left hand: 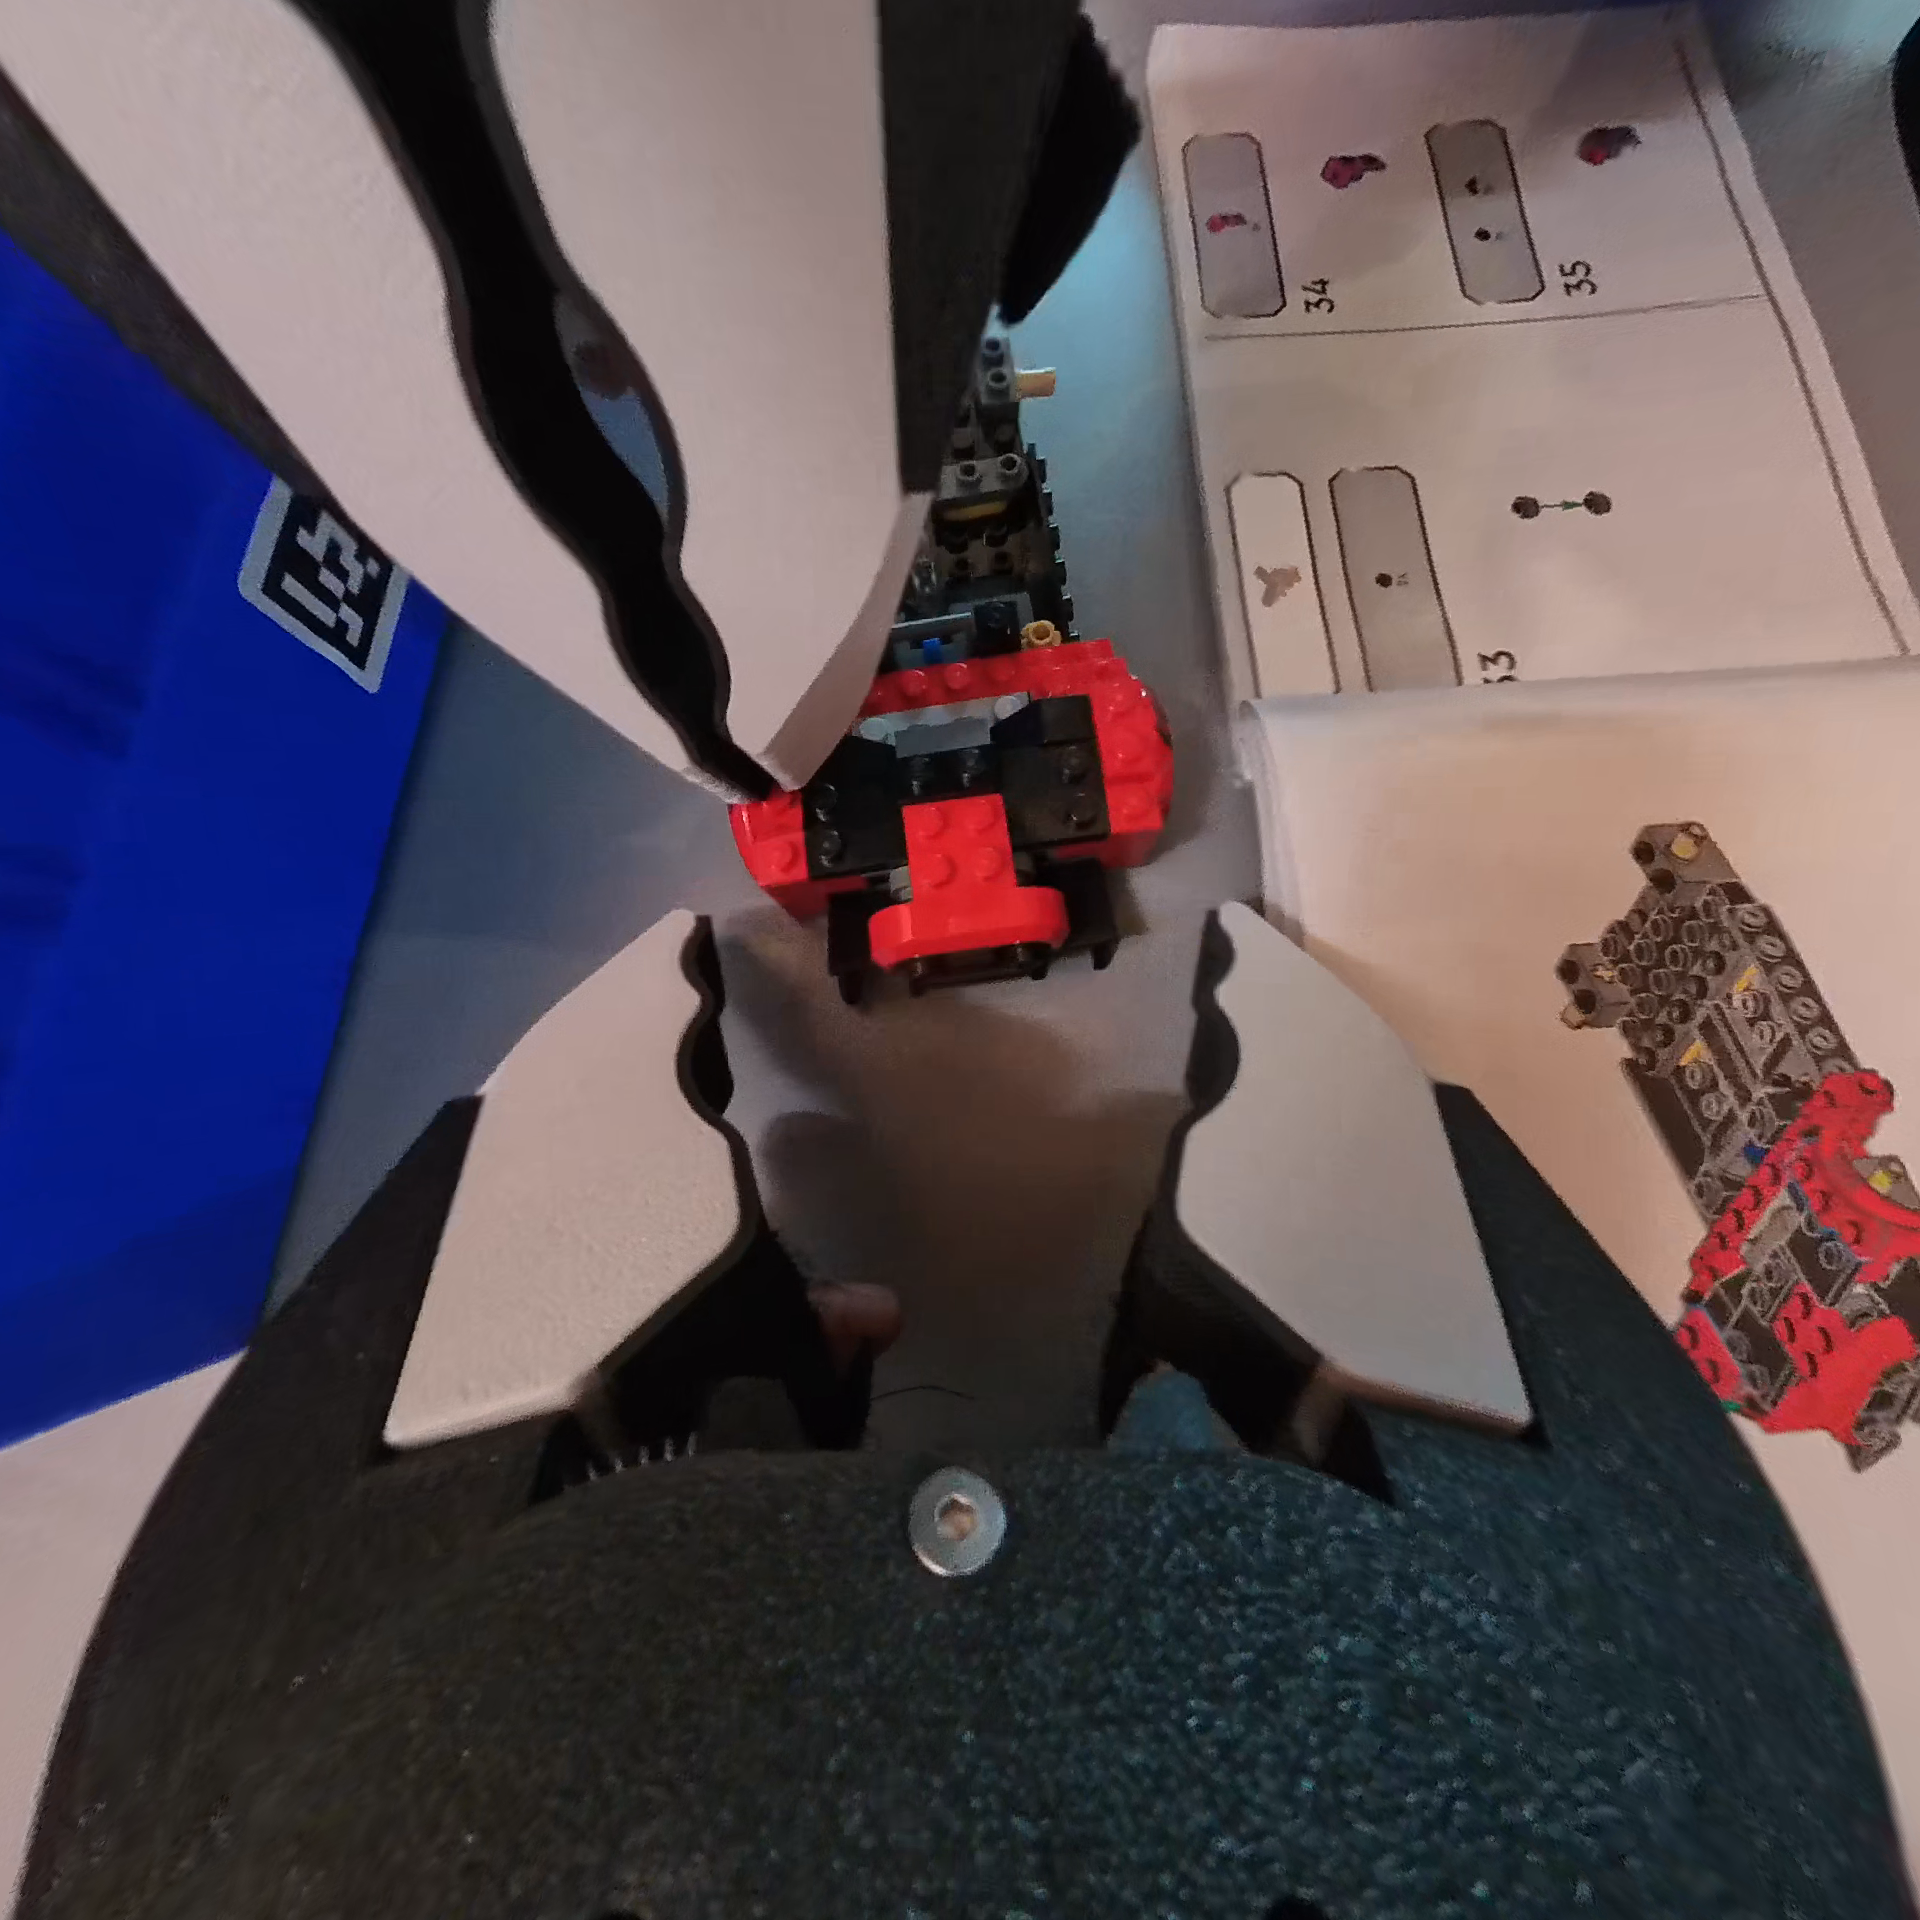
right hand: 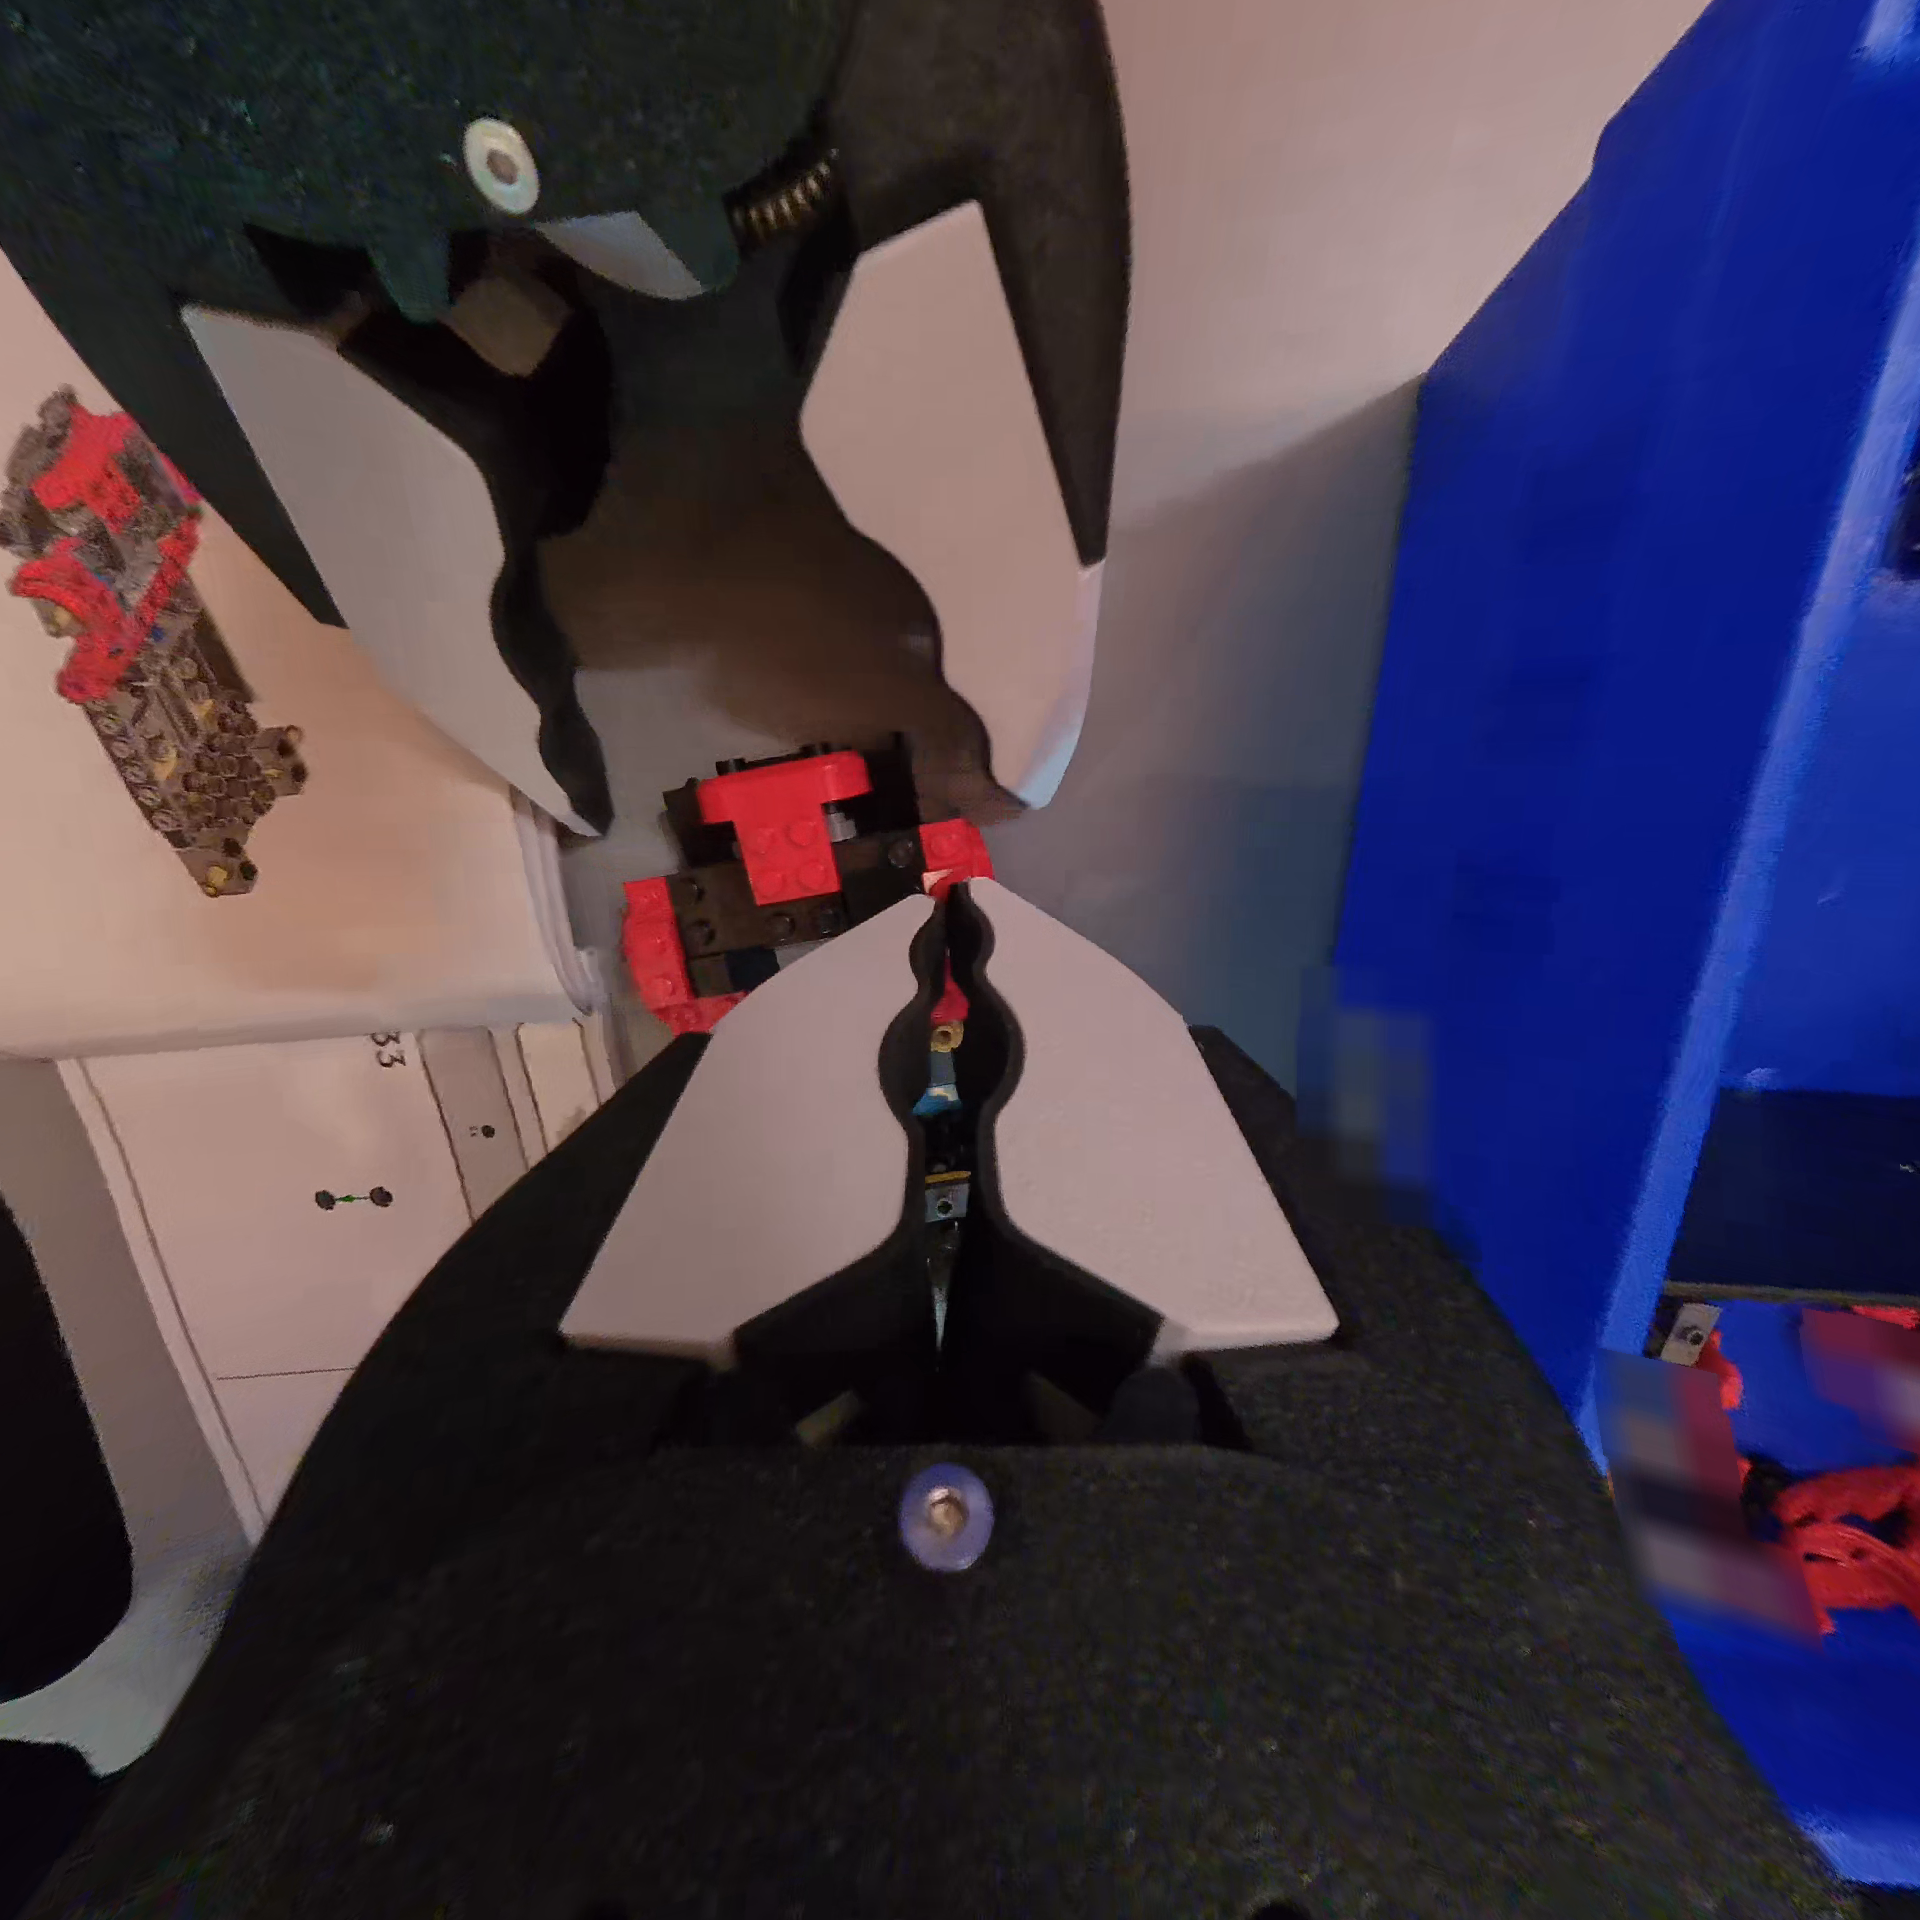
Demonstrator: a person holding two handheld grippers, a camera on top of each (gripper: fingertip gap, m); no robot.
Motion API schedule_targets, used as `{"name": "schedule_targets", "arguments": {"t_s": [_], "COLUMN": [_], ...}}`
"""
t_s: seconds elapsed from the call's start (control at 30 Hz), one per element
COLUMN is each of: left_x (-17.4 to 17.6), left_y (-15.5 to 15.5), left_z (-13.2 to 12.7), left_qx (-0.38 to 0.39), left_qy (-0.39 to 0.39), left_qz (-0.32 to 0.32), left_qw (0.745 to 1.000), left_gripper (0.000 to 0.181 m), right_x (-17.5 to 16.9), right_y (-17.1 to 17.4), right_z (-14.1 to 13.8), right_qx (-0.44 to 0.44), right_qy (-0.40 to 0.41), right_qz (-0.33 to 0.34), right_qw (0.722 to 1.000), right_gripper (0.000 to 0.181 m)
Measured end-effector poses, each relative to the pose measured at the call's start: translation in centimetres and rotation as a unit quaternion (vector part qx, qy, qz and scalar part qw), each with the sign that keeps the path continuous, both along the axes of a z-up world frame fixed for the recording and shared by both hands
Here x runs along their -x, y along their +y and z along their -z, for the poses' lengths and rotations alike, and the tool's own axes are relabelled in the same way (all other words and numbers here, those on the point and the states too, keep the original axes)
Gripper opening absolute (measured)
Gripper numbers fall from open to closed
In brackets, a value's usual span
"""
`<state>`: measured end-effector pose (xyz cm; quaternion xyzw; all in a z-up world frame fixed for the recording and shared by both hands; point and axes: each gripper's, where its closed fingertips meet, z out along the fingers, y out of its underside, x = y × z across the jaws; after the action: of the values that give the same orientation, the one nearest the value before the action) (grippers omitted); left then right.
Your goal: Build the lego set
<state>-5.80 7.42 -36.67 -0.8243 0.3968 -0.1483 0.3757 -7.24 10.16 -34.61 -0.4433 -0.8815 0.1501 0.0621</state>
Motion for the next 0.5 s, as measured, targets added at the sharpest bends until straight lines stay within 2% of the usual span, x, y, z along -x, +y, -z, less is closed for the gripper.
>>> {"name": "schedule_targets", "arguments": {"t_s": [0.17, 0.27, 0.4, 0.5], "left_x": [0.3, 0.5, 0.4, -0.1], "left_y": [0.2, 0.4, 0.5, 0.8], "left_z": [-0.6, -1.4, -2.3, -3.0], "left_qx": [0.007, -0.003, -0.006, -0.003], "left_qy": [-0.018, -0.031, -0.044, -0.054], "left_qz": [-0.034, -0.05, -0.067, -0.11], "left_qw": [0.999, 0.998, 0.997, 0.992], "left_gripper": [0.099, 0.099, 0.098, 0.099], "right_x": [0.2, 0.4, 0.4, 0.2], "right_y": [-0.8, -1.3, -0.6, -0.2], "right_z": [-0.4, -1.3, -1.5, -1.7], "right_qx": [0.007, 0.028, 0.013, 0.011], "right_qy": [0.015, 0.03, 0.03, 0.034], "right_qz": [-0.012, -0.013, -0.01, -0.003], "right_qw": [1.0, 0.999, 0.999, 0.999], "right_gripper": [0.0, 0.0, 0.0, 0.0]}}
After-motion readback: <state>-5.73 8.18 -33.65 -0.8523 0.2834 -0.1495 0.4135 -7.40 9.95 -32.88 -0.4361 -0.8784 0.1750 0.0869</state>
